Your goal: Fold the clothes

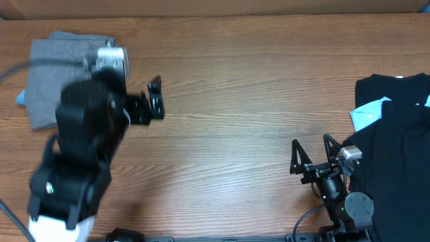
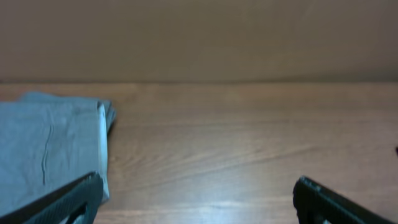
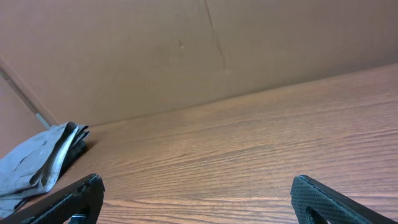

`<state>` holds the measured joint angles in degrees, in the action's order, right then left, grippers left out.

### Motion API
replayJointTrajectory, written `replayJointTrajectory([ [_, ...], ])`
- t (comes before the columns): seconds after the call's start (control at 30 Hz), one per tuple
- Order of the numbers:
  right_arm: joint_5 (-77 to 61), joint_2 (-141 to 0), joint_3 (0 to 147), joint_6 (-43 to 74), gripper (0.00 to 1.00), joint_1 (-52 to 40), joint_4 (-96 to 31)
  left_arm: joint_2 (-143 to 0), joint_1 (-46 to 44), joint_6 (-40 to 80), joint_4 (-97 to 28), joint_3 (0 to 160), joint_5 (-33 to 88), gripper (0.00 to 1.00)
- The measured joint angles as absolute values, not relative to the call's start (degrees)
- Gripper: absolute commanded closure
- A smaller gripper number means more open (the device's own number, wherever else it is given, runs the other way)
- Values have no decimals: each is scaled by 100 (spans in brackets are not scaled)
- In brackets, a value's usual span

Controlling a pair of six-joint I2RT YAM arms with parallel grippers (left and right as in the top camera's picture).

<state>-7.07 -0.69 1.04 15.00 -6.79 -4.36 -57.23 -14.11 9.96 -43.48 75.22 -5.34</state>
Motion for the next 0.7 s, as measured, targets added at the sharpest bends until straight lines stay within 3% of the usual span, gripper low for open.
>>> replayJointTrajectory([
  [0.37, -707, -69, 104, 1498, 0, -679, -438, -2967, -1369, 729, -2167, 3747, -493, 0],
  [0.7, -709, -69, 104, 1496, 0, -679, -438, -1264, -1339, 709, -742, 1594, -495, 0],
])
